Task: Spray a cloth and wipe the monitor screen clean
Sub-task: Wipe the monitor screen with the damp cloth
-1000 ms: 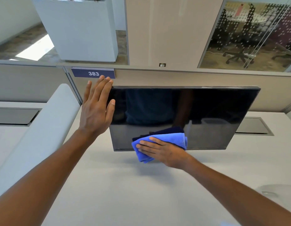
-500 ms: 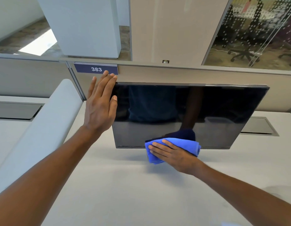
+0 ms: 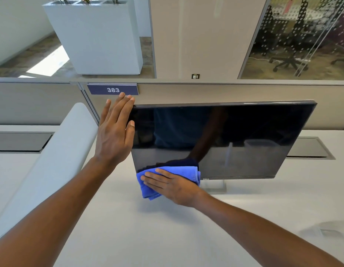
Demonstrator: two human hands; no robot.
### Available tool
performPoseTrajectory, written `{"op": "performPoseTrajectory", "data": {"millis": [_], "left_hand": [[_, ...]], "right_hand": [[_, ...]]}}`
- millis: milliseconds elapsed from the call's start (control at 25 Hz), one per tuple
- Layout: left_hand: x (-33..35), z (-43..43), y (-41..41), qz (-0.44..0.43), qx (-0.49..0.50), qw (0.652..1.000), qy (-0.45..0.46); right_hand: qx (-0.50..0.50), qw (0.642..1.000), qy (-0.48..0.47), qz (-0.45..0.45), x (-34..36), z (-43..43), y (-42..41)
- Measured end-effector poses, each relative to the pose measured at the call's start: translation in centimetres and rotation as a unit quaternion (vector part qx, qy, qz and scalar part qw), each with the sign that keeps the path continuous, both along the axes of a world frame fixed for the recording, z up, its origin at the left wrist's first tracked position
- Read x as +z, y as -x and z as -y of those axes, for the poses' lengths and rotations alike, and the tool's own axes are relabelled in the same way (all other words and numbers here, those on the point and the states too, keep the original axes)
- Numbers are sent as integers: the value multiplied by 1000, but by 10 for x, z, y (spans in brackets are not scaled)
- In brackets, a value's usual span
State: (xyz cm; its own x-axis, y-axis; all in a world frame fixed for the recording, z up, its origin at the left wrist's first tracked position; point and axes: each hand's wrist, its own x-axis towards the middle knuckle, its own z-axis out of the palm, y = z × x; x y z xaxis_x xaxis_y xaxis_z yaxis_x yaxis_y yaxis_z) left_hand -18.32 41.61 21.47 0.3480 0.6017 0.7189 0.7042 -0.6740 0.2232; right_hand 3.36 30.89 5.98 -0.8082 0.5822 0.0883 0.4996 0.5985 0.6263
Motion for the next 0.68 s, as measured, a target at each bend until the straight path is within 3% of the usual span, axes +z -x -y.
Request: {"op": "performPoseTrajectory", "data": {"millis": [200, 440, 520, 680], "left_hand": [[-3, -2, -4, 23, -5, 1000, -7], [-8, -3, -8, 42, -8, 999, 1], [-8, -4, -7, 39, -11, 999, 3], [-7, -3, -6, 34, -19, 999, 8]], "right_hand": [[-65, 979, -83, -175, 52, -7, -64], [-220, 854, -192, -430, 93, 10, -152], [-276, 787, -221, -506, 93, 19, -172], [-344, 558, -266, -707, 100, 11, -169]]}}
